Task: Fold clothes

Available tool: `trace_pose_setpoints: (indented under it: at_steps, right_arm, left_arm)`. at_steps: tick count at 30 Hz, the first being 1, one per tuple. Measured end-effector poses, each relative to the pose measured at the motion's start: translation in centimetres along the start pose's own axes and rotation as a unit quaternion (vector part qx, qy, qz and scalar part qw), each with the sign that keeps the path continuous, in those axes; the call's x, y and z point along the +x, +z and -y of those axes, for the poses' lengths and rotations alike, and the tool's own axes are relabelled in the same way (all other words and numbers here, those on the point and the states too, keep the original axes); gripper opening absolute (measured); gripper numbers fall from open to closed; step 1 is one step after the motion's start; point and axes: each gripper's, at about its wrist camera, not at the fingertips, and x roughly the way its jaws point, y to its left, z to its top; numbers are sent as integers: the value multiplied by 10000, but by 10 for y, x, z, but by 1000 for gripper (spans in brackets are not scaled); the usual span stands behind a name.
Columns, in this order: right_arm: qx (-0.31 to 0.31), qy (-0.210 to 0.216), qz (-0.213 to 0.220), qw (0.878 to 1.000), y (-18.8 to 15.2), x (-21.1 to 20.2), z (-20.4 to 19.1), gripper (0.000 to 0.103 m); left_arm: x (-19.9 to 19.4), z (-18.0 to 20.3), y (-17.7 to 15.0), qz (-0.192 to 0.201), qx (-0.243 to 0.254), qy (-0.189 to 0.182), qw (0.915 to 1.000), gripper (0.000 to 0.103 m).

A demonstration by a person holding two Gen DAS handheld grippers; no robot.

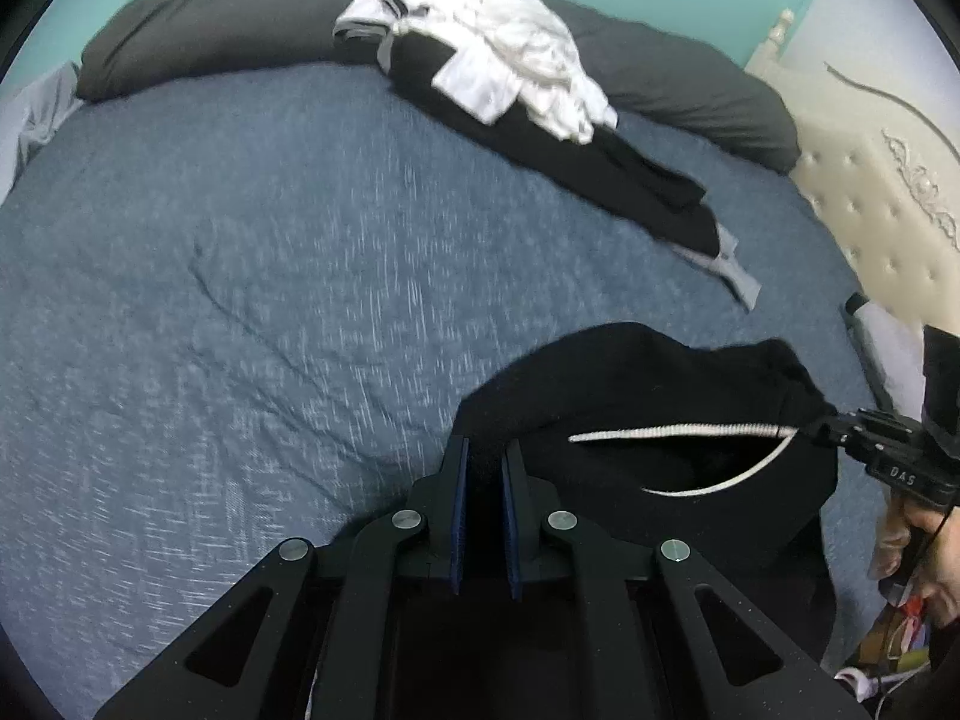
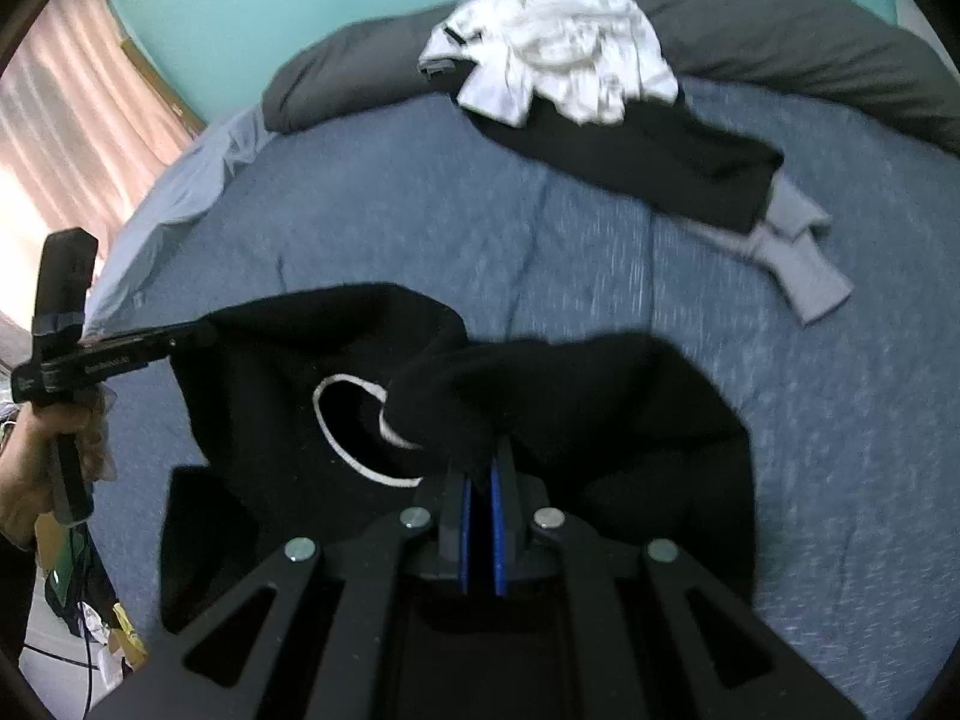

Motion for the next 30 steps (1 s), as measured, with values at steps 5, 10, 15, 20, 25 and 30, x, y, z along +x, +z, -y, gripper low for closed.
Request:
trace_pose_setpoints:
  at_steps: [5, 10, 15, 20, 25, 30]
  right_arm:
    - [15, 57, -123, 9999, -8, 15, 3, 5]
    - [51, 114, -105, 9999, -8, 17, 3, 5]
    - [75, 155, -84, 9998, -8, 16, 1, 5]
    - [53, 201, -97, 9997, -8, 16, -2, 5]
    - [26, 202, -142, 9997, -10, 18, 0, 5]
    - [23, 215, -171, 9996, -13, 21, 3, 5]
  left_arm:
    - [7, -5, -6, -10, -33, -9, 10000, 15]
    - [-21, -6, -2, 332, -63, 18, 9994, 19]
    - [-28, 21, 8, 356, 241, -158, 9990, 27]
    - [20, 64, 3, -293, 810, -251, 9960, 27]
    - [63, 71, -6, -699, 897, -136, 9934, 26]
    - [89, 68, -18, -943, 1128, 230, 9889, 24]
